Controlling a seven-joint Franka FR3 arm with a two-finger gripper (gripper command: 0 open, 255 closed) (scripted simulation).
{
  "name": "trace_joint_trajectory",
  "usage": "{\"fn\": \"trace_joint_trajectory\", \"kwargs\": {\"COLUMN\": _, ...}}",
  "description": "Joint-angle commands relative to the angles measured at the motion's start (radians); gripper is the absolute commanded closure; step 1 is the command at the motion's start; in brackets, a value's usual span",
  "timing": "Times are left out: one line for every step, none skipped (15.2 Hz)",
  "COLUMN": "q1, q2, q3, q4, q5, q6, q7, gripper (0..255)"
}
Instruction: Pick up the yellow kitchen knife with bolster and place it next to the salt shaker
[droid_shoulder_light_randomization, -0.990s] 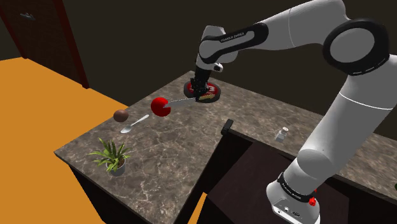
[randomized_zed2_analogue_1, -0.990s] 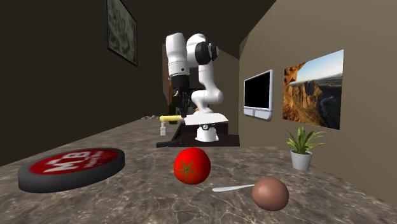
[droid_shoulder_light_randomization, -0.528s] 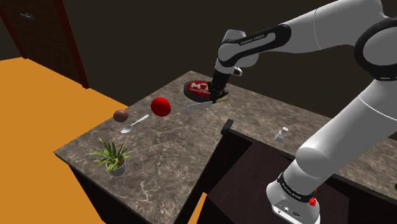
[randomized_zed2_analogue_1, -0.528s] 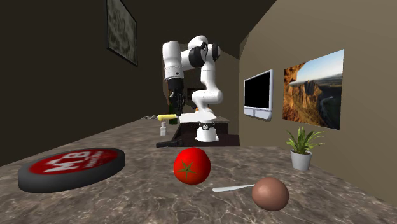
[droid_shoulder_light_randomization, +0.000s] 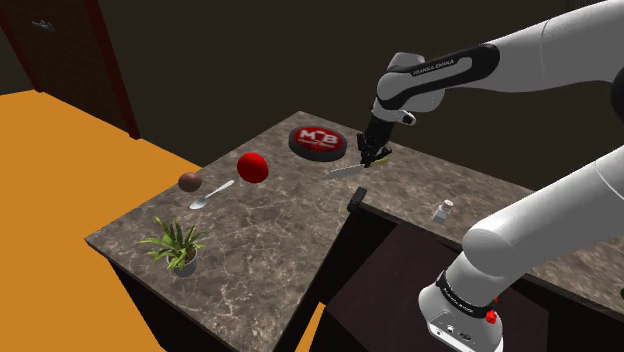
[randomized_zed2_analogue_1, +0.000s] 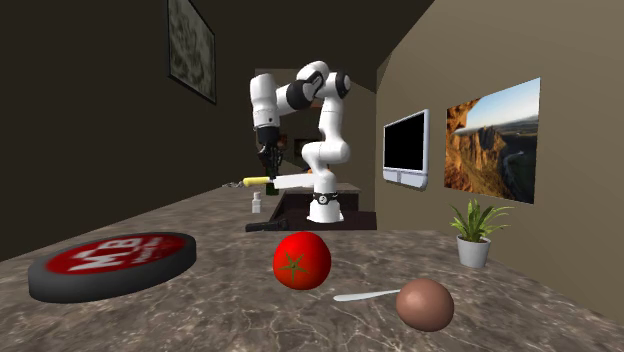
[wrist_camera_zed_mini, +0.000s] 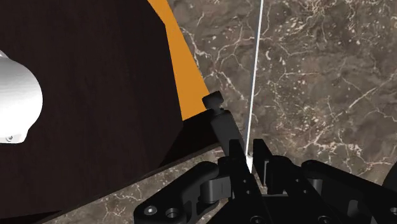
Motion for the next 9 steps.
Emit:
{"fn": "trace_joint_trajectory", "kwargs": {"q1": -0.021, "q2": -0.049, "q3": -0.031, "q4": -0.047, "q5": -0.012, "q6": -0.008, "q7": -0.045, "gripper": 255}}
{"fn": "trace_joint_trajectory", "kwargs": {"q1": -0.032, "q2": -0.072, "q3": -0.046, "q4": -0.067, "q5": -0.019, "q6": -0.014, "q7": -0.066, "gripper": 255}}
{"fn": "trace_joint_trajectory", "kwargs": {"q1": -0.044, "q2": -0.095, "q3": -0.062, "q4": -0.086, "q5": -0.028, "q6": -0.020, "q7": -0.086, "gripper": 255}}
{"fn": "trace_joint_trajectory", "kwargs": {"q1": -0.056, "q2": -0.117, "q3": -0.078, "q4": -0.104, "q5": -0.038, "q6": -0.027, "q7": -0.107, "gripper": 255}}
{"fn": "trace_joint_trajectory", "kwargs": {"q1": -0.069, "q2": -0.138, "q3": -0.094, "q4": -0.121, "q5": -0.049, "q6": -0.033, "q7": -0.128, "gripper": 255}}
{"fn": "trace_joint_trajectory", "kwargs": {"q1": -0.082, "q2": -0.158, "q3": -0.111, "q4": -0.137, "q5": -0.060, "q6": -0.041, "q7": -0.149, "gripper": 255}}
{"fn": "trace_joint_trajectory", "kwargs": {"q1": -0.096, "q2": -0.177, "q3": -0.128, "q4": -0.151, "q5": -0.072, "q6": -0.048, "q7": -0.170, "gripper": 255}}
{"fn": "trace_joint_trajectory", "kwargs": {"q1": -0.111, "q2": -0.196, "q3": -0.145, "q4": -0.164, "q5": -0.086, "q6": -0.055, "q7": -0.192, "gripper": 255}}
{"fn": "trace_joint_trajectory", "kwargs": {"q1": -0.126, "q2": -0.213, "q3": -0.162, "q4": -0.176, "q5": -0.099, "q6": -0.063, "q7": -0.213, "gripper": 255}}
